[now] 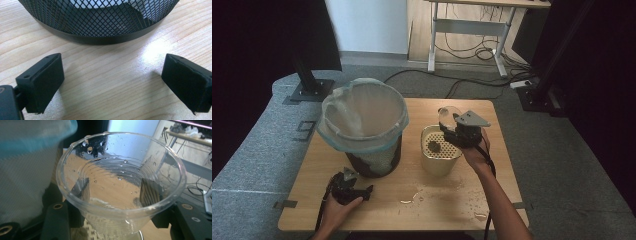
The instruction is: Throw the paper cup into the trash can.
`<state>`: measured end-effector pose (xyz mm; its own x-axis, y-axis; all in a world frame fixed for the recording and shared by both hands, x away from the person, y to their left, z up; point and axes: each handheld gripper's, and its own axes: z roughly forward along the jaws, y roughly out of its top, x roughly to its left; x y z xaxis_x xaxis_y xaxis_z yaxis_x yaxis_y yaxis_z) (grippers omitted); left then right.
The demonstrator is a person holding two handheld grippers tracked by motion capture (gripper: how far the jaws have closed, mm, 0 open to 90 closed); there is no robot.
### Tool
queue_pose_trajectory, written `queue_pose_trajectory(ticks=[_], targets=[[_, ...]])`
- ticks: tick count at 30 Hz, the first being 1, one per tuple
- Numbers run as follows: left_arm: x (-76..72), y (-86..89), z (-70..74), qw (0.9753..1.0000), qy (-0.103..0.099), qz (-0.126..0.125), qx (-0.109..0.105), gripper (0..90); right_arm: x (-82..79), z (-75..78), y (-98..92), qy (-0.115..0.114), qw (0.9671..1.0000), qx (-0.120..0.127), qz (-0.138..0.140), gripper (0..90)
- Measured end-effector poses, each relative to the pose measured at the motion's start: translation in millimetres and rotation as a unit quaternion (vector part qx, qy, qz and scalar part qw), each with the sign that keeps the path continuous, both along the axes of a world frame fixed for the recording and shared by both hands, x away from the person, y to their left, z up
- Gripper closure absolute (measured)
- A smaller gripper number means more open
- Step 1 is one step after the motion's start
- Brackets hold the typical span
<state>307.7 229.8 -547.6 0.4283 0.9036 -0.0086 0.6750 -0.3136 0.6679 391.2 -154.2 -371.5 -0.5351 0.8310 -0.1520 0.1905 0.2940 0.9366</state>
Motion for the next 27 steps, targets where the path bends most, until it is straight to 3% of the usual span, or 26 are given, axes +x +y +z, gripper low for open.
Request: queue_pose_trajectory(ticks=[1, 2, 5, 10, 12, 13, 19, 22, 24, 25, 26, 27], targets=[[0.0, 0.0, 0.0, 1.0, 0.0, 0.0, 0.0, 3.9, 0.0, 0.0, 0.0, 0.0, 1.0, 0.0, 0.0, 41.5], [0.0, 0.0, 0.0, 1.0, 0.0, 0.0, 0.0, 3.9, -0.4, 9.2, 0.2, -0.008, 0.9998, 0.016, 0.0, 41.5], [-0.1, 0.1, 0.2, 1.0, 0.001, 0.0, 0.0, 3.9, -0.3, 18.0, 2.7, -0.015, 0.9997, 0.021, 0.003, 41.5], [-0.1, 0.0, 0.1, 1.0, 0.0, 0.0, 0.0, 3.9, -1.4, 43.0, 17.5, -0.031, 0.9983, 0.042, 0.025, 41.5], [0.0, 0.0, 0.1, 1.0, 0.0, 0.0, 0.0, 3.9, -2.0, 59.9, 29.5, -0.04, 0.9966, 0.06, 0.039, 41.5], [0.0, 0.0, 0.1, 1.0, 0.0, 0.0, 0.0, 3.9, -2.0, 59.9, 29.5, -0.04, 0.9966, 0.06, 0.039, 41.5], [0.1, 0.1, 0.2, 1.0, 0.001, -0.001, 0.0, 3.9, 0.6, 97.1, 72.2, -0.048, 0.9914, 0.089, 0.082, 41.2], [0.0, 0.1, 0.2, 1.0, 0.001, -0.002, 0.001, 3.9, 2.8, 102.4, 85.0, -0.047, 0.9903, 0.091, 0.093, 40.8], [-0.6, 0.2, 0.1, 1.0, 0.001, -0.003, 0.001, 3.9, 7.6, 107.9, 108.4, -0.043, 0.9896, 0.082, 0.11, 40.0], [-0.6, 0.2, 0.1, 1.0, 0.001, -0.003, 0.001, 3.9, 7.6, 107.9, 108.4, -0.043, 0.9896, 0.082, 0.11, 40.0], [-0.7, 0.2, 0.1, 1.0, 0.001, -0.004, 0.0, 3.9, 11.7, 110.3, 124.6, -0.038, 0.9883, 0.081, 0.123, 39.6], [-0.8, 0.2, 0.1, 1.0, 0.001, -0.004, 0.0, 3.9, 11.7, 110.3, 124.6, -0.038, 0.9883, 0.081, 0.123, 39.6]])
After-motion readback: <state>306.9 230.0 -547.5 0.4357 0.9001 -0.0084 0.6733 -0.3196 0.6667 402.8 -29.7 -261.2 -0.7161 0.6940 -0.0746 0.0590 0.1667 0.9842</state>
